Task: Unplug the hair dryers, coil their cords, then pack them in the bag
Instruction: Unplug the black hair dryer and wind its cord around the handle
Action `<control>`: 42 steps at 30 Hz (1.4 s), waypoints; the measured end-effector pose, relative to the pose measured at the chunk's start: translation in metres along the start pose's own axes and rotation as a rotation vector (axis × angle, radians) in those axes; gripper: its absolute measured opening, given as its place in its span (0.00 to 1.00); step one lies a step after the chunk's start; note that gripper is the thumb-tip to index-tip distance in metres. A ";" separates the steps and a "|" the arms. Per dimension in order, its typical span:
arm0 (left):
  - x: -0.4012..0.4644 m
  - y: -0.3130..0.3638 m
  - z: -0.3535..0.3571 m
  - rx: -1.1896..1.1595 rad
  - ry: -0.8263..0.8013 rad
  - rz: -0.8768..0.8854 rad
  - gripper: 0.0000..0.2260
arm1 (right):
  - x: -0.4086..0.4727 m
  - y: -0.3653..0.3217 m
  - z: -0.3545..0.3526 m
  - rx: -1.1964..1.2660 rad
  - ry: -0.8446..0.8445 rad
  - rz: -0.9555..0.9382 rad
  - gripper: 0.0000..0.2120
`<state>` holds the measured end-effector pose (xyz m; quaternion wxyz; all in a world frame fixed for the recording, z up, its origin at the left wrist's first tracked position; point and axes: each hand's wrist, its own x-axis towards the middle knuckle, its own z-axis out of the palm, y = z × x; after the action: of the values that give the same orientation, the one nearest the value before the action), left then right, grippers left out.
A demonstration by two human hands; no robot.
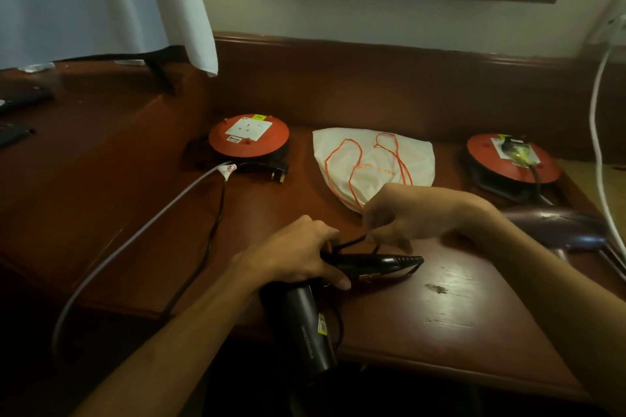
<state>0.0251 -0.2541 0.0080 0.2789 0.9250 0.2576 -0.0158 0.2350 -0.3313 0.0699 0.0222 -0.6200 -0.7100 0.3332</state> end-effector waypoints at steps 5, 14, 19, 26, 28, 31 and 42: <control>-0.001 -0.014 -0.009 -0.069 0.054 -0.016 0.19 | -0.027 0.029 -0.010 -0.116 0.316 0.103 0.21; -0.010 -0.042 -0.024 -0.392 0.204 -0.037 0.12 | -0.035 0.003 0.098 0.334 0.166 -0.162 0.16; -0.010 -0.039 -0.019 -0.393 0.219 -0.002 0.17 | -0.020 0.012 0.119 0.274 0.158 -0.133 0.16; -0.019 -0.038 -0.018 -0.448 0.201 0.048 0.15 | -0.009 0.020 0.124 0.277 0.242 -0.037 0.10; -0.019 -0.042 -0.019 -0.480 0.211 0.059 0.15 | -0.001 0.024 0.125 0.279 0.320 -0.019 0.09; -0.023 -0.049 -0.018 -0.569 0.229 0.060 0.15 | 0.012 0.033 0.128 0.147 0.531 -0.086 0.13; -0.029 -0.043 -0.001 -0.488 0.255 0.153 0.18 | 0.046 0.045 0.079 0.088 0.230 -0.154 0.11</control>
<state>-0.0214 -0.2368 -0.0079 0.4590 0.8418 0.2163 0.1843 0.2279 -0.3248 -0.0314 0.1560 -0.5960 -0.7332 0.2880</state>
